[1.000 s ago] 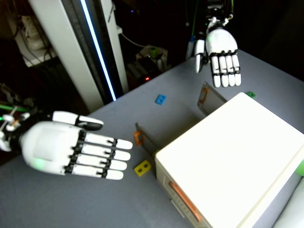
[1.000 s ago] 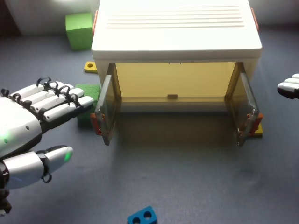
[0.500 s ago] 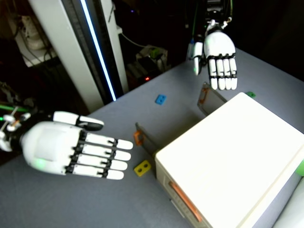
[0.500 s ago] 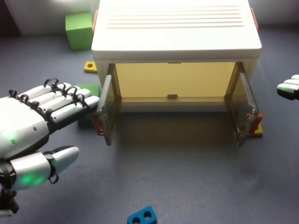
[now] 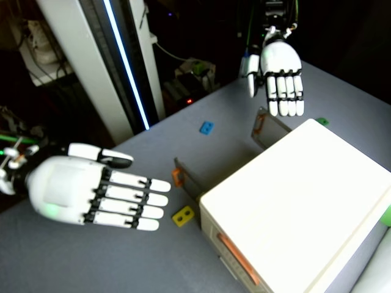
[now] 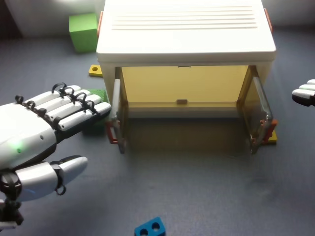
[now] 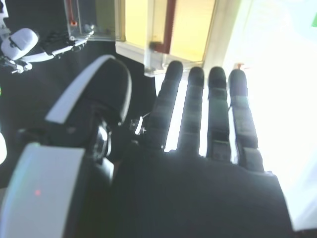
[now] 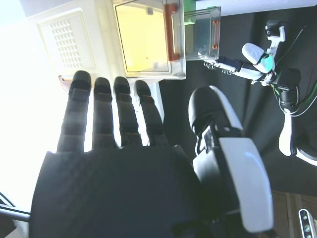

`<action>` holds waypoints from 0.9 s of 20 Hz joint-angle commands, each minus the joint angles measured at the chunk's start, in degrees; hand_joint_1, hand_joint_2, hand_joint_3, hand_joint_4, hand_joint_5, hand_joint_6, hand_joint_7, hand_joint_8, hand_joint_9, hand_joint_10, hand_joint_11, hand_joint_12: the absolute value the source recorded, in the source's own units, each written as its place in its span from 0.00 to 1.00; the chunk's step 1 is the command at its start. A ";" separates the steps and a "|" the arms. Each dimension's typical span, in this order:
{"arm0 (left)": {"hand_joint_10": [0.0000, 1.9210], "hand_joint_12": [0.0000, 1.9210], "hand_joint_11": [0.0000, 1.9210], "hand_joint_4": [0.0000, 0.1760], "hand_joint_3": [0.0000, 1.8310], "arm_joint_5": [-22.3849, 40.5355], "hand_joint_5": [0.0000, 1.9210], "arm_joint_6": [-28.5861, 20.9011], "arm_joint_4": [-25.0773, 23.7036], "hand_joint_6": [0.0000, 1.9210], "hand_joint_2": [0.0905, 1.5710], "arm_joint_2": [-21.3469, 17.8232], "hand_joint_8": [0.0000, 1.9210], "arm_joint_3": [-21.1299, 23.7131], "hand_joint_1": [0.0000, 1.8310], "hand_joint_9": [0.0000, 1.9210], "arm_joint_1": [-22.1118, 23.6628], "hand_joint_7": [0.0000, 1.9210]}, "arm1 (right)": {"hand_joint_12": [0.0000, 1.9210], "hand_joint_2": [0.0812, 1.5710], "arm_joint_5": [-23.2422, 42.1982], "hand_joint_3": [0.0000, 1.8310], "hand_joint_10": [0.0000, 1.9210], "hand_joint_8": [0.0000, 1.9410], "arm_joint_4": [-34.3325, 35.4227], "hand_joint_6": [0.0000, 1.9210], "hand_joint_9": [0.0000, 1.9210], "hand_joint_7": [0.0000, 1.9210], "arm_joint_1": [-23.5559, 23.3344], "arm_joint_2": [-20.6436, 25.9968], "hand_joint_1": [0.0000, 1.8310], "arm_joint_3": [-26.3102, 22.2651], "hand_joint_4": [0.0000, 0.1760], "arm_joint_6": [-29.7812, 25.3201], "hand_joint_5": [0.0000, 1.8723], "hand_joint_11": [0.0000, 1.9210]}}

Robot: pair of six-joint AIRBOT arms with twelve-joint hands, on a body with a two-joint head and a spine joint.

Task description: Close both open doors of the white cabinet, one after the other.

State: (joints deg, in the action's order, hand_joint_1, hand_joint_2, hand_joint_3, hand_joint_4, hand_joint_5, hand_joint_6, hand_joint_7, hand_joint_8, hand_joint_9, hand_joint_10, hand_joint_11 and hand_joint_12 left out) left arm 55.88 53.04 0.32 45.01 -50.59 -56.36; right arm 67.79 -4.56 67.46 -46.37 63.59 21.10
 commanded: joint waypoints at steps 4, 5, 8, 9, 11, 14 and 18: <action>0.00 0.17 0.00 0.00 0.09 3.72 0.01 -0.19 -1.71 0.00 1.00 0.95 0.00 -0.50 0.00 0.00 2.38 0.00 | 0.01 0.89 6.60 0.00 0.00 0.00 1.72 0.00 0.02 0.05 -0.12 -0.21 0.10 0.30 0.00 -0.63 0.06 0.05; 0.00 0.23 0.00 0.00 0.09 3.29 0.02 -0.19 -2.05 0.00 1.00 1.18 0.00 -0.58 0.00 0.00 2.69 0.00 | 0.01 0.90 6.60 0.00 0.00 0.00 1.72 0.00 0.02 0.05 -0.10 -0.21 0.10 0.30 0.00 -0.65 0.06 0.06; 0.00 0.14 0.00 0.00 0.10 3.02 0.01 -0.19 -2.24 0.00 1.00 1.44 0.00 -0.67 0.00 0.00 2.92 0.00 | 0.00 0.90 6.61 0.00 0.00 0.00 1.72 0.00 0.02 0.04 -0.10 -0.21 0.10 0.31 0.00 -0.66 0.05 0.05; 0.00 0.11 0.00 0.00 0.09 3.02 0.00 -0.20 -2.30 0.00 1.00 1.49 0.00 -0.66 0.00 0.00 3.01 0.00 | 0.00 0.89 6.61 0.00 0.00 0.00 1.72 0.00 0.02 0.04 -0.10 -0.22 0.10 0.29 0.00 -0.66 0.05 0.05; 0.00 0.08 0.00 0.00 0.09 2.98 0.00 -0.20 -2.36 0.00 1.00 1.61 0.00 -0.69 0.00 0.00 3.08 0.00 | 0.00 0.89 6.62 0.00 0.00 0.00 1.72 0.00 0.02 0.04 -0.09 -0.25 0.12 0.29 0.00 -0.66 0.06 0.05; 0.00 0.07 0.00 0.00 0.07 2.94 0.00 -0.20 -2.61 0.00 1.00 1.71 0.00 -0.74 0.00 0.00 3.37 0.00 | 0.00 0.89 6.62 0.00 0.00 0.00 1.72 0.00 0.02 0.04 -0.09 -0.34 0.12 0.29 0.00 -0.66 0.05 0.04; 0.00 0.18 0.00 0.00 0.04 2.01 0.02 -0.25 -3.75 0.00 1.00 2.33 0.00 -1.23 0.00 0.00 5.07 0.00 | 0.00 0.89 6.62 0.00 0.00 0.00 1.74 0.00 0.02 0.05 -0.08 -0.37 0.10 0.29 0.00 -0.66 0.06 0.05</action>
State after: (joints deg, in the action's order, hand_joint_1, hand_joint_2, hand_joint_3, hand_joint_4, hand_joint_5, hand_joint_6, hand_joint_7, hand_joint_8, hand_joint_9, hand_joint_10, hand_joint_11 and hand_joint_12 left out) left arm 51.64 52.80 -3.99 47.18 -51.72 -51.51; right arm 67.83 -4.56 67.51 -46.70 63.59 20.88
